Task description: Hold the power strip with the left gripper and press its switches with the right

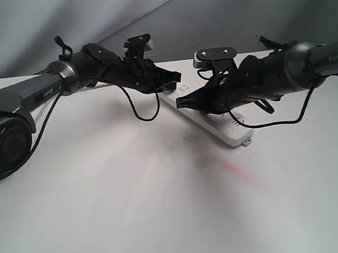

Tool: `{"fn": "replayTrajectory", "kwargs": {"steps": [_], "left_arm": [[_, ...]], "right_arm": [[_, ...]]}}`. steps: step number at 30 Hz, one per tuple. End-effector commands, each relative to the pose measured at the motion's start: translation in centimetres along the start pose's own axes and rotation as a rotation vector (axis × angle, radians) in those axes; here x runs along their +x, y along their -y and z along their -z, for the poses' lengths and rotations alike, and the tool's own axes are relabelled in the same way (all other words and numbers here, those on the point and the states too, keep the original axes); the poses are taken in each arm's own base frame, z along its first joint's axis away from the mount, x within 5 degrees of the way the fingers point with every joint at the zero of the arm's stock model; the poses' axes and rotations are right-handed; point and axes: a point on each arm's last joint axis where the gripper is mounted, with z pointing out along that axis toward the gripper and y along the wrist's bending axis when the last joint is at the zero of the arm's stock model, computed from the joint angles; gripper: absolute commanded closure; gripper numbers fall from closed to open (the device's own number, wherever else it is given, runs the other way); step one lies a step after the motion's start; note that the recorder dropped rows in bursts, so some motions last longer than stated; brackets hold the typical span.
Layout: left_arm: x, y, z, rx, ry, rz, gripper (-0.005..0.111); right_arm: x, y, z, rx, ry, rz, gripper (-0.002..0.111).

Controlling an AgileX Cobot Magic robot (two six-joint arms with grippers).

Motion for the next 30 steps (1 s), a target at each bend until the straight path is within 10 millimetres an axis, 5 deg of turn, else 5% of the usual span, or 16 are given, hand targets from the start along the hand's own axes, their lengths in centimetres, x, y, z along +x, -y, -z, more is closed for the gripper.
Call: {"fn": "replayTrajectory", "kwargs": {"steps": [1, 8, 23, 30], "left_arm": [[1.0, -0.5, -0.6, -0.010, -0.037, -0.008, 0.106], [1.0, -0.5, -0.6, -0.010, -0.037, -0.008, 0.106], [1.0, -0.5, -0.6, -0.010, -0.037, -0.008, 0.106], [1.0, -0.5, -0.6, -0.010, -0.037, -0.008, 0.106]], "right_arm": [[4.2, -0.2, -1.2, -0.009, -0.182, 0.034, 0.108], [6.0, 0.2, -1.2, 0.015, -0.194, 0.036, 0.108], [7.1, -1.5, -1.4, -0.013, -0.237, 0.086, 0.108], [7.0, -0.7, -1.5, 0.005, -0.234, 0.031, 0.108]]}}
